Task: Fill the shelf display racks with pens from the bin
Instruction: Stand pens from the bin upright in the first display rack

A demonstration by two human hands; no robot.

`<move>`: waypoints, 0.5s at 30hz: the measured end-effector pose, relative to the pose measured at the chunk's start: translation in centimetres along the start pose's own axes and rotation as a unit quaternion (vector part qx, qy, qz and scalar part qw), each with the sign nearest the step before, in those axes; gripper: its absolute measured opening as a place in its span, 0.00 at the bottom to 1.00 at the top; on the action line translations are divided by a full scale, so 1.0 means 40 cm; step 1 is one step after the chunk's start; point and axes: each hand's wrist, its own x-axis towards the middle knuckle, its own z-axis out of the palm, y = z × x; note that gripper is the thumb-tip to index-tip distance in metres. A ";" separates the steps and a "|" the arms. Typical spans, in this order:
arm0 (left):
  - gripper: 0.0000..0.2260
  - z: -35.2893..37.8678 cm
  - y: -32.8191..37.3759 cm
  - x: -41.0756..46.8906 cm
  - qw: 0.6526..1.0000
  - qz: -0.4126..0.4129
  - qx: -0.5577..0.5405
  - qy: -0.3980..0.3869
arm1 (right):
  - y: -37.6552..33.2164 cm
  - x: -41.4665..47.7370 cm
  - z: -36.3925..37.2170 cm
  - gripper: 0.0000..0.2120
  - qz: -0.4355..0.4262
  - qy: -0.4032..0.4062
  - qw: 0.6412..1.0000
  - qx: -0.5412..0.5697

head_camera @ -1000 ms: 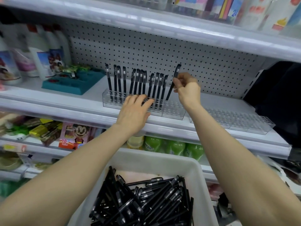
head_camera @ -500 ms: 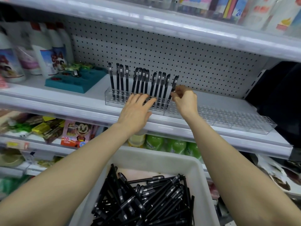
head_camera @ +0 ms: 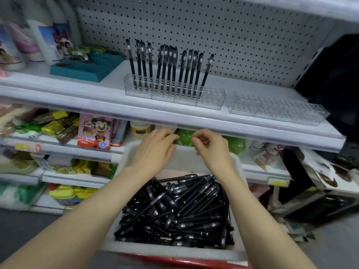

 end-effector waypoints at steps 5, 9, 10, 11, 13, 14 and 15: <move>0.14 0.036 -0.025 -0.047 0.999 -0.040 0.002 -0.028 | 0.058 -0.074 0.042 0.03 0.017 -0.149 0.986 -0.079; 0.13 0.038 -0.018 -0.046 0.998 -0.048 0.010 -0.024 | 0.089 -0.100 0.066 0.09 0.004 -0.289 0.932 -0.217; 0.13 0.038 -0.016 -0.045 0.998 -0.049 0.014 -0.021 | 0.090 -0.102 0.068 0.11 -0.003 -0.307 0.920 -0.243; 0.13 0.039 -0.016 -0.045 0.998 -0.051 0.016 -0.020 | 0.089 -0.102 0.070 0.12 -0.008 -0.314 0.913 -0.260; 0.13 0.039 -0.016 -0.046 0.998 -0.052 0.018 -0.019 | 0.087 -0.100 0.073 0.13 -0.002 -0.320 0.906 -0.277; 0.13 0.039 -0.016 -0.046 0.998 -0.050 0.020 -0.020 | 0.085 -0.098 0.075 0.13 0.004 -0.326 0.902 -0.282; 0.13 0.038 -0.015 -0.046 0.998 -0.049 0.022 -0.021 | 0.084 -0.096 0.076 0.12 0.010 -0.333 0.899 -0.285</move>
